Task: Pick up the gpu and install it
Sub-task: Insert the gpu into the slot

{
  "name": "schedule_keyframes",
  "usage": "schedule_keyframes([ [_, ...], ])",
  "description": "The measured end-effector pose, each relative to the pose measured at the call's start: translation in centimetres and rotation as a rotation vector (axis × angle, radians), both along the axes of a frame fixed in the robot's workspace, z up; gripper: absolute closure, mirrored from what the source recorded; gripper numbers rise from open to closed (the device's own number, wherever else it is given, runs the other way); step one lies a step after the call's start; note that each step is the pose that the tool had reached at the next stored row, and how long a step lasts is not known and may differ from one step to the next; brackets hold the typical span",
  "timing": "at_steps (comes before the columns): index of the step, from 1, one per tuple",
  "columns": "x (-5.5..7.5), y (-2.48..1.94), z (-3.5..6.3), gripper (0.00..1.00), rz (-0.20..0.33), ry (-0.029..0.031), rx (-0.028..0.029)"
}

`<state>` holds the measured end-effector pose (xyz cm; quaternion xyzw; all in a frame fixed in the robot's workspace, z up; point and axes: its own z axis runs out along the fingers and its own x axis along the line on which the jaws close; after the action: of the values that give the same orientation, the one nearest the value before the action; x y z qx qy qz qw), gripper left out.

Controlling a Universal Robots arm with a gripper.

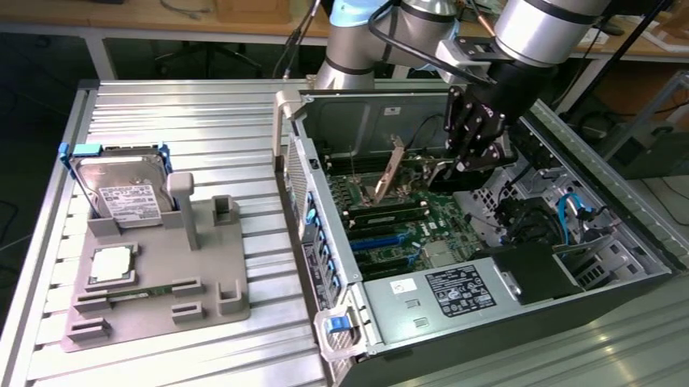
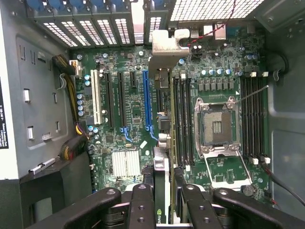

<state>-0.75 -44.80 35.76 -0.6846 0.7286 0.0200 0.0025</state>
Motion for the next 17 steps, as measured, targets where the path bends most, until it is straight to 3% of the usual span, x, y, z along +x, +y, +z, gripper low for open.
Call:
schedule_keyframes([
  [12,0.0,0.0,-0.02,0.73,0.0,0.0001,0.0],
  [17,0.0,0.0,-1.85,0.73,0.0,0.0001,0.0],
])
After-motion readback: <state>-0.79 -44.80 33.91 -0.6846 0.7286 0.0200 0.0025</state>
